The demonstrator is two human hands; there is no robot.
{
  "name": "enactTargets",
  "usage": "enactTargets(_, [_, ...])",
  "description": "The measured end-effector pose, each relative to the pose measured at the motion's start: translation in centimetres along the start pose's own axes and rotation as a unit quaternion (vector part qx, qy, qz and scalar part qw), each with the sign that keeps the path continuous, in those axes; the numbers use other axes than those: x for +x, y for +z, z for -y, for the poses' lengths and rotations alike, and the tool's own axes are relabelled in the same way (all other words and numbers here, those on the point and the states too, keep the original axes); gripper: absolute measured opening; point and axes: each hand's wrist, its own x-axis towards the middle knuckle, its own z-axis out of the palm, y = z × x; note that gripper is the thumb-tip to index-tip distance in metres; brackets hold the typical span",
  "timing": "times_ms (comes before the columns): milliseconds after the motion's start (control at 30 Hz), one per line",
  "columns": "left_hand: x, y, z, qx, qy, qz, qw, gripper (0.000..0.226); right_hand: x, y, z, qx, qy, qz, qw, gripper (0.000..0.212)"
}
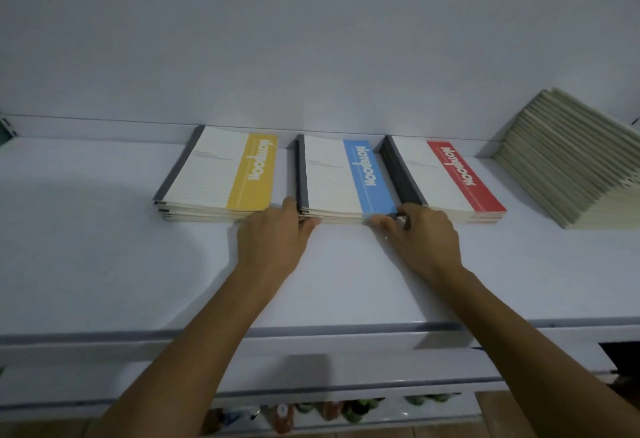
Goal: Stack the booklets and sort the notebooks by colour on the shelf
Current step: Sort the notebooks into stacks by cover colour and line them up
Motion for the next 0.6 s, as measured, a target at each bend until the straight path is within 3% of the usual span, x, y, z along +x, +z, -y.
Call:
enactTargets(100, [-0.01,-0.12,-0.33,-0.002,-0.010,-0.020,1.000,0.045,0.17,-0.11,-0.02,0.038,0.005,-0.040,0.998,0.044])
enactTargets(267, [-0.22,0.00,-0.58,0.013,-0.017,-0.027,0.999,0.050,-0.04,0.43,-0.29,0.006,-0.011,0.008,1.000,0.052])
enactTargets(400, [-0.53,-0.08,-0.63,0.044,-0.007,-0.024,0.999,0.050,0.12,0.36,-0.35,0.041,-0.006,-0.020,0.999,0.046])
enactTargets(600, [0.16,-0.15,-0.67,0.098,0.015,0.005,0.995,0.046,0.26,0.36,-0.46,0.036,-0.010,0.025,0.999,0.034])
